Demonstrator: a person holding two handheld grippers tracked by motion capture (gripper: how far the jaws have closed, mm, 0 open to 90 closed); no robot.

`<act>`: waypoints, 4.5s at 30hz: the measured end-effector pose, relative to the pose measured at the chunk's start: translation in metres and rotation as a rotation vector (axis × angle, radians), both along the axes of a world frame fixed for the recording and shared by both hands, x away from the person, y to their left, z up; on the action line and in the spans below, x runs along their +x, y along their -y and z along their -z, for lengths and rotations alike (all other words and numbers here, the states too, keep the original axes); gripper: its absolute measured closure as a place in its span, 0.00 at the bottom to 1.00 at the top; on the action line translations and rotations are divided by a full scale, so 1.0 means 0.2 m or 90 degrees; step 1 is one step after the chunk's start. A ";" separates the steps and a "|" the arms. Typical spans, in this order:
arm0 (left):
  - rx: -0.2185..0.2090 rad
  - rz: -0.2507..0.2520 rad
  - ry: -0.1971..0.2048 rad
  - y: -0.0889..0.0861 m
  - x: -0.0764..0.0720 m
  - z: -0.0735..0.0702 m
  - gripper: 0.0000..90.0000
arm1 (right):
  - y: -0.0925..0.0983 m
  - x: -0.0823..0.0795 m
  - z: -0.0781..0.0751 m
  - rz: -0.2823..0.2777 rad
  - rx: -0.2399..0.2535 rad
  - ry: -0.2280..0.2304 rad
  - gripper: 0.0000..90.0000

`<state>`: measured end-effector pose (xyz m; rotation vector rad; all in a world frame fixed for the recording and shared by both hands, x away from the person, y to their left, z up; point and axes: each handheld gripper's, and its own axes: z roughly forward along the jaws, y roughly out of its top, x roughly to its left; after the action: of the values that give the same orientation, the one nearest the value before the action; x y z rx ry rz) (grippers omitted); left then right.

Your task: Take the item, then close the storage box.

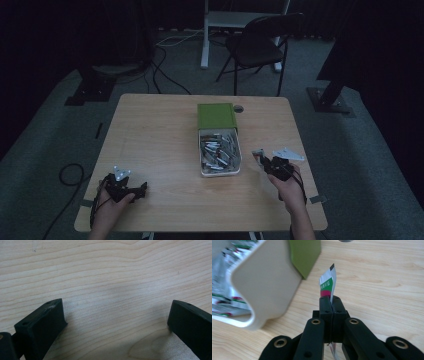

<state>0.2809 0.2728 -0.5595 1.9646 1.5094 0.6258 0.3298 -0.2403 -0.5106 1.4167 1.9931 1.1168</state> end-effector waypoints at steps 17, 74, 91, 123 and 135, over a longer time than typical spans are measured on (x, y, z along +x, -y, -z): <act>0.000 0.000 0.000 0.00 0.00 0.00 0.02 | 0.24 0.03 0.07 0.090 0.023 -0.030 0.99; -0.011 0.100 -0.006 0.11 0.00 -0.01 0.02 | 0.20 -0.06 0.12 -0.082 -0.023 -0.043 0.18; -0.005 0.173 0.013 0.27 0.02 -0.05 0.02 | 0.03 -0.06 0.12 -0.177 -0.018 -0.029 0.16; -0.029 0.308 0.092 0.66 0.09 -0.23 0.02 | -0.10 0.00 0.01 -0.226 0.030 0.016 0.16; -0.048 0.317 0.136 0.74 0.15 -0.27 0.02 | -0.12 0.04 0.00 -0.225 0.035 0.029 0.16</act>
<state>0.3113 0.1248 -0.5064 2.0336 0.8556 0.5285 0.3375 -0.2167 -0.5110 1.0765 2.2516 1.3458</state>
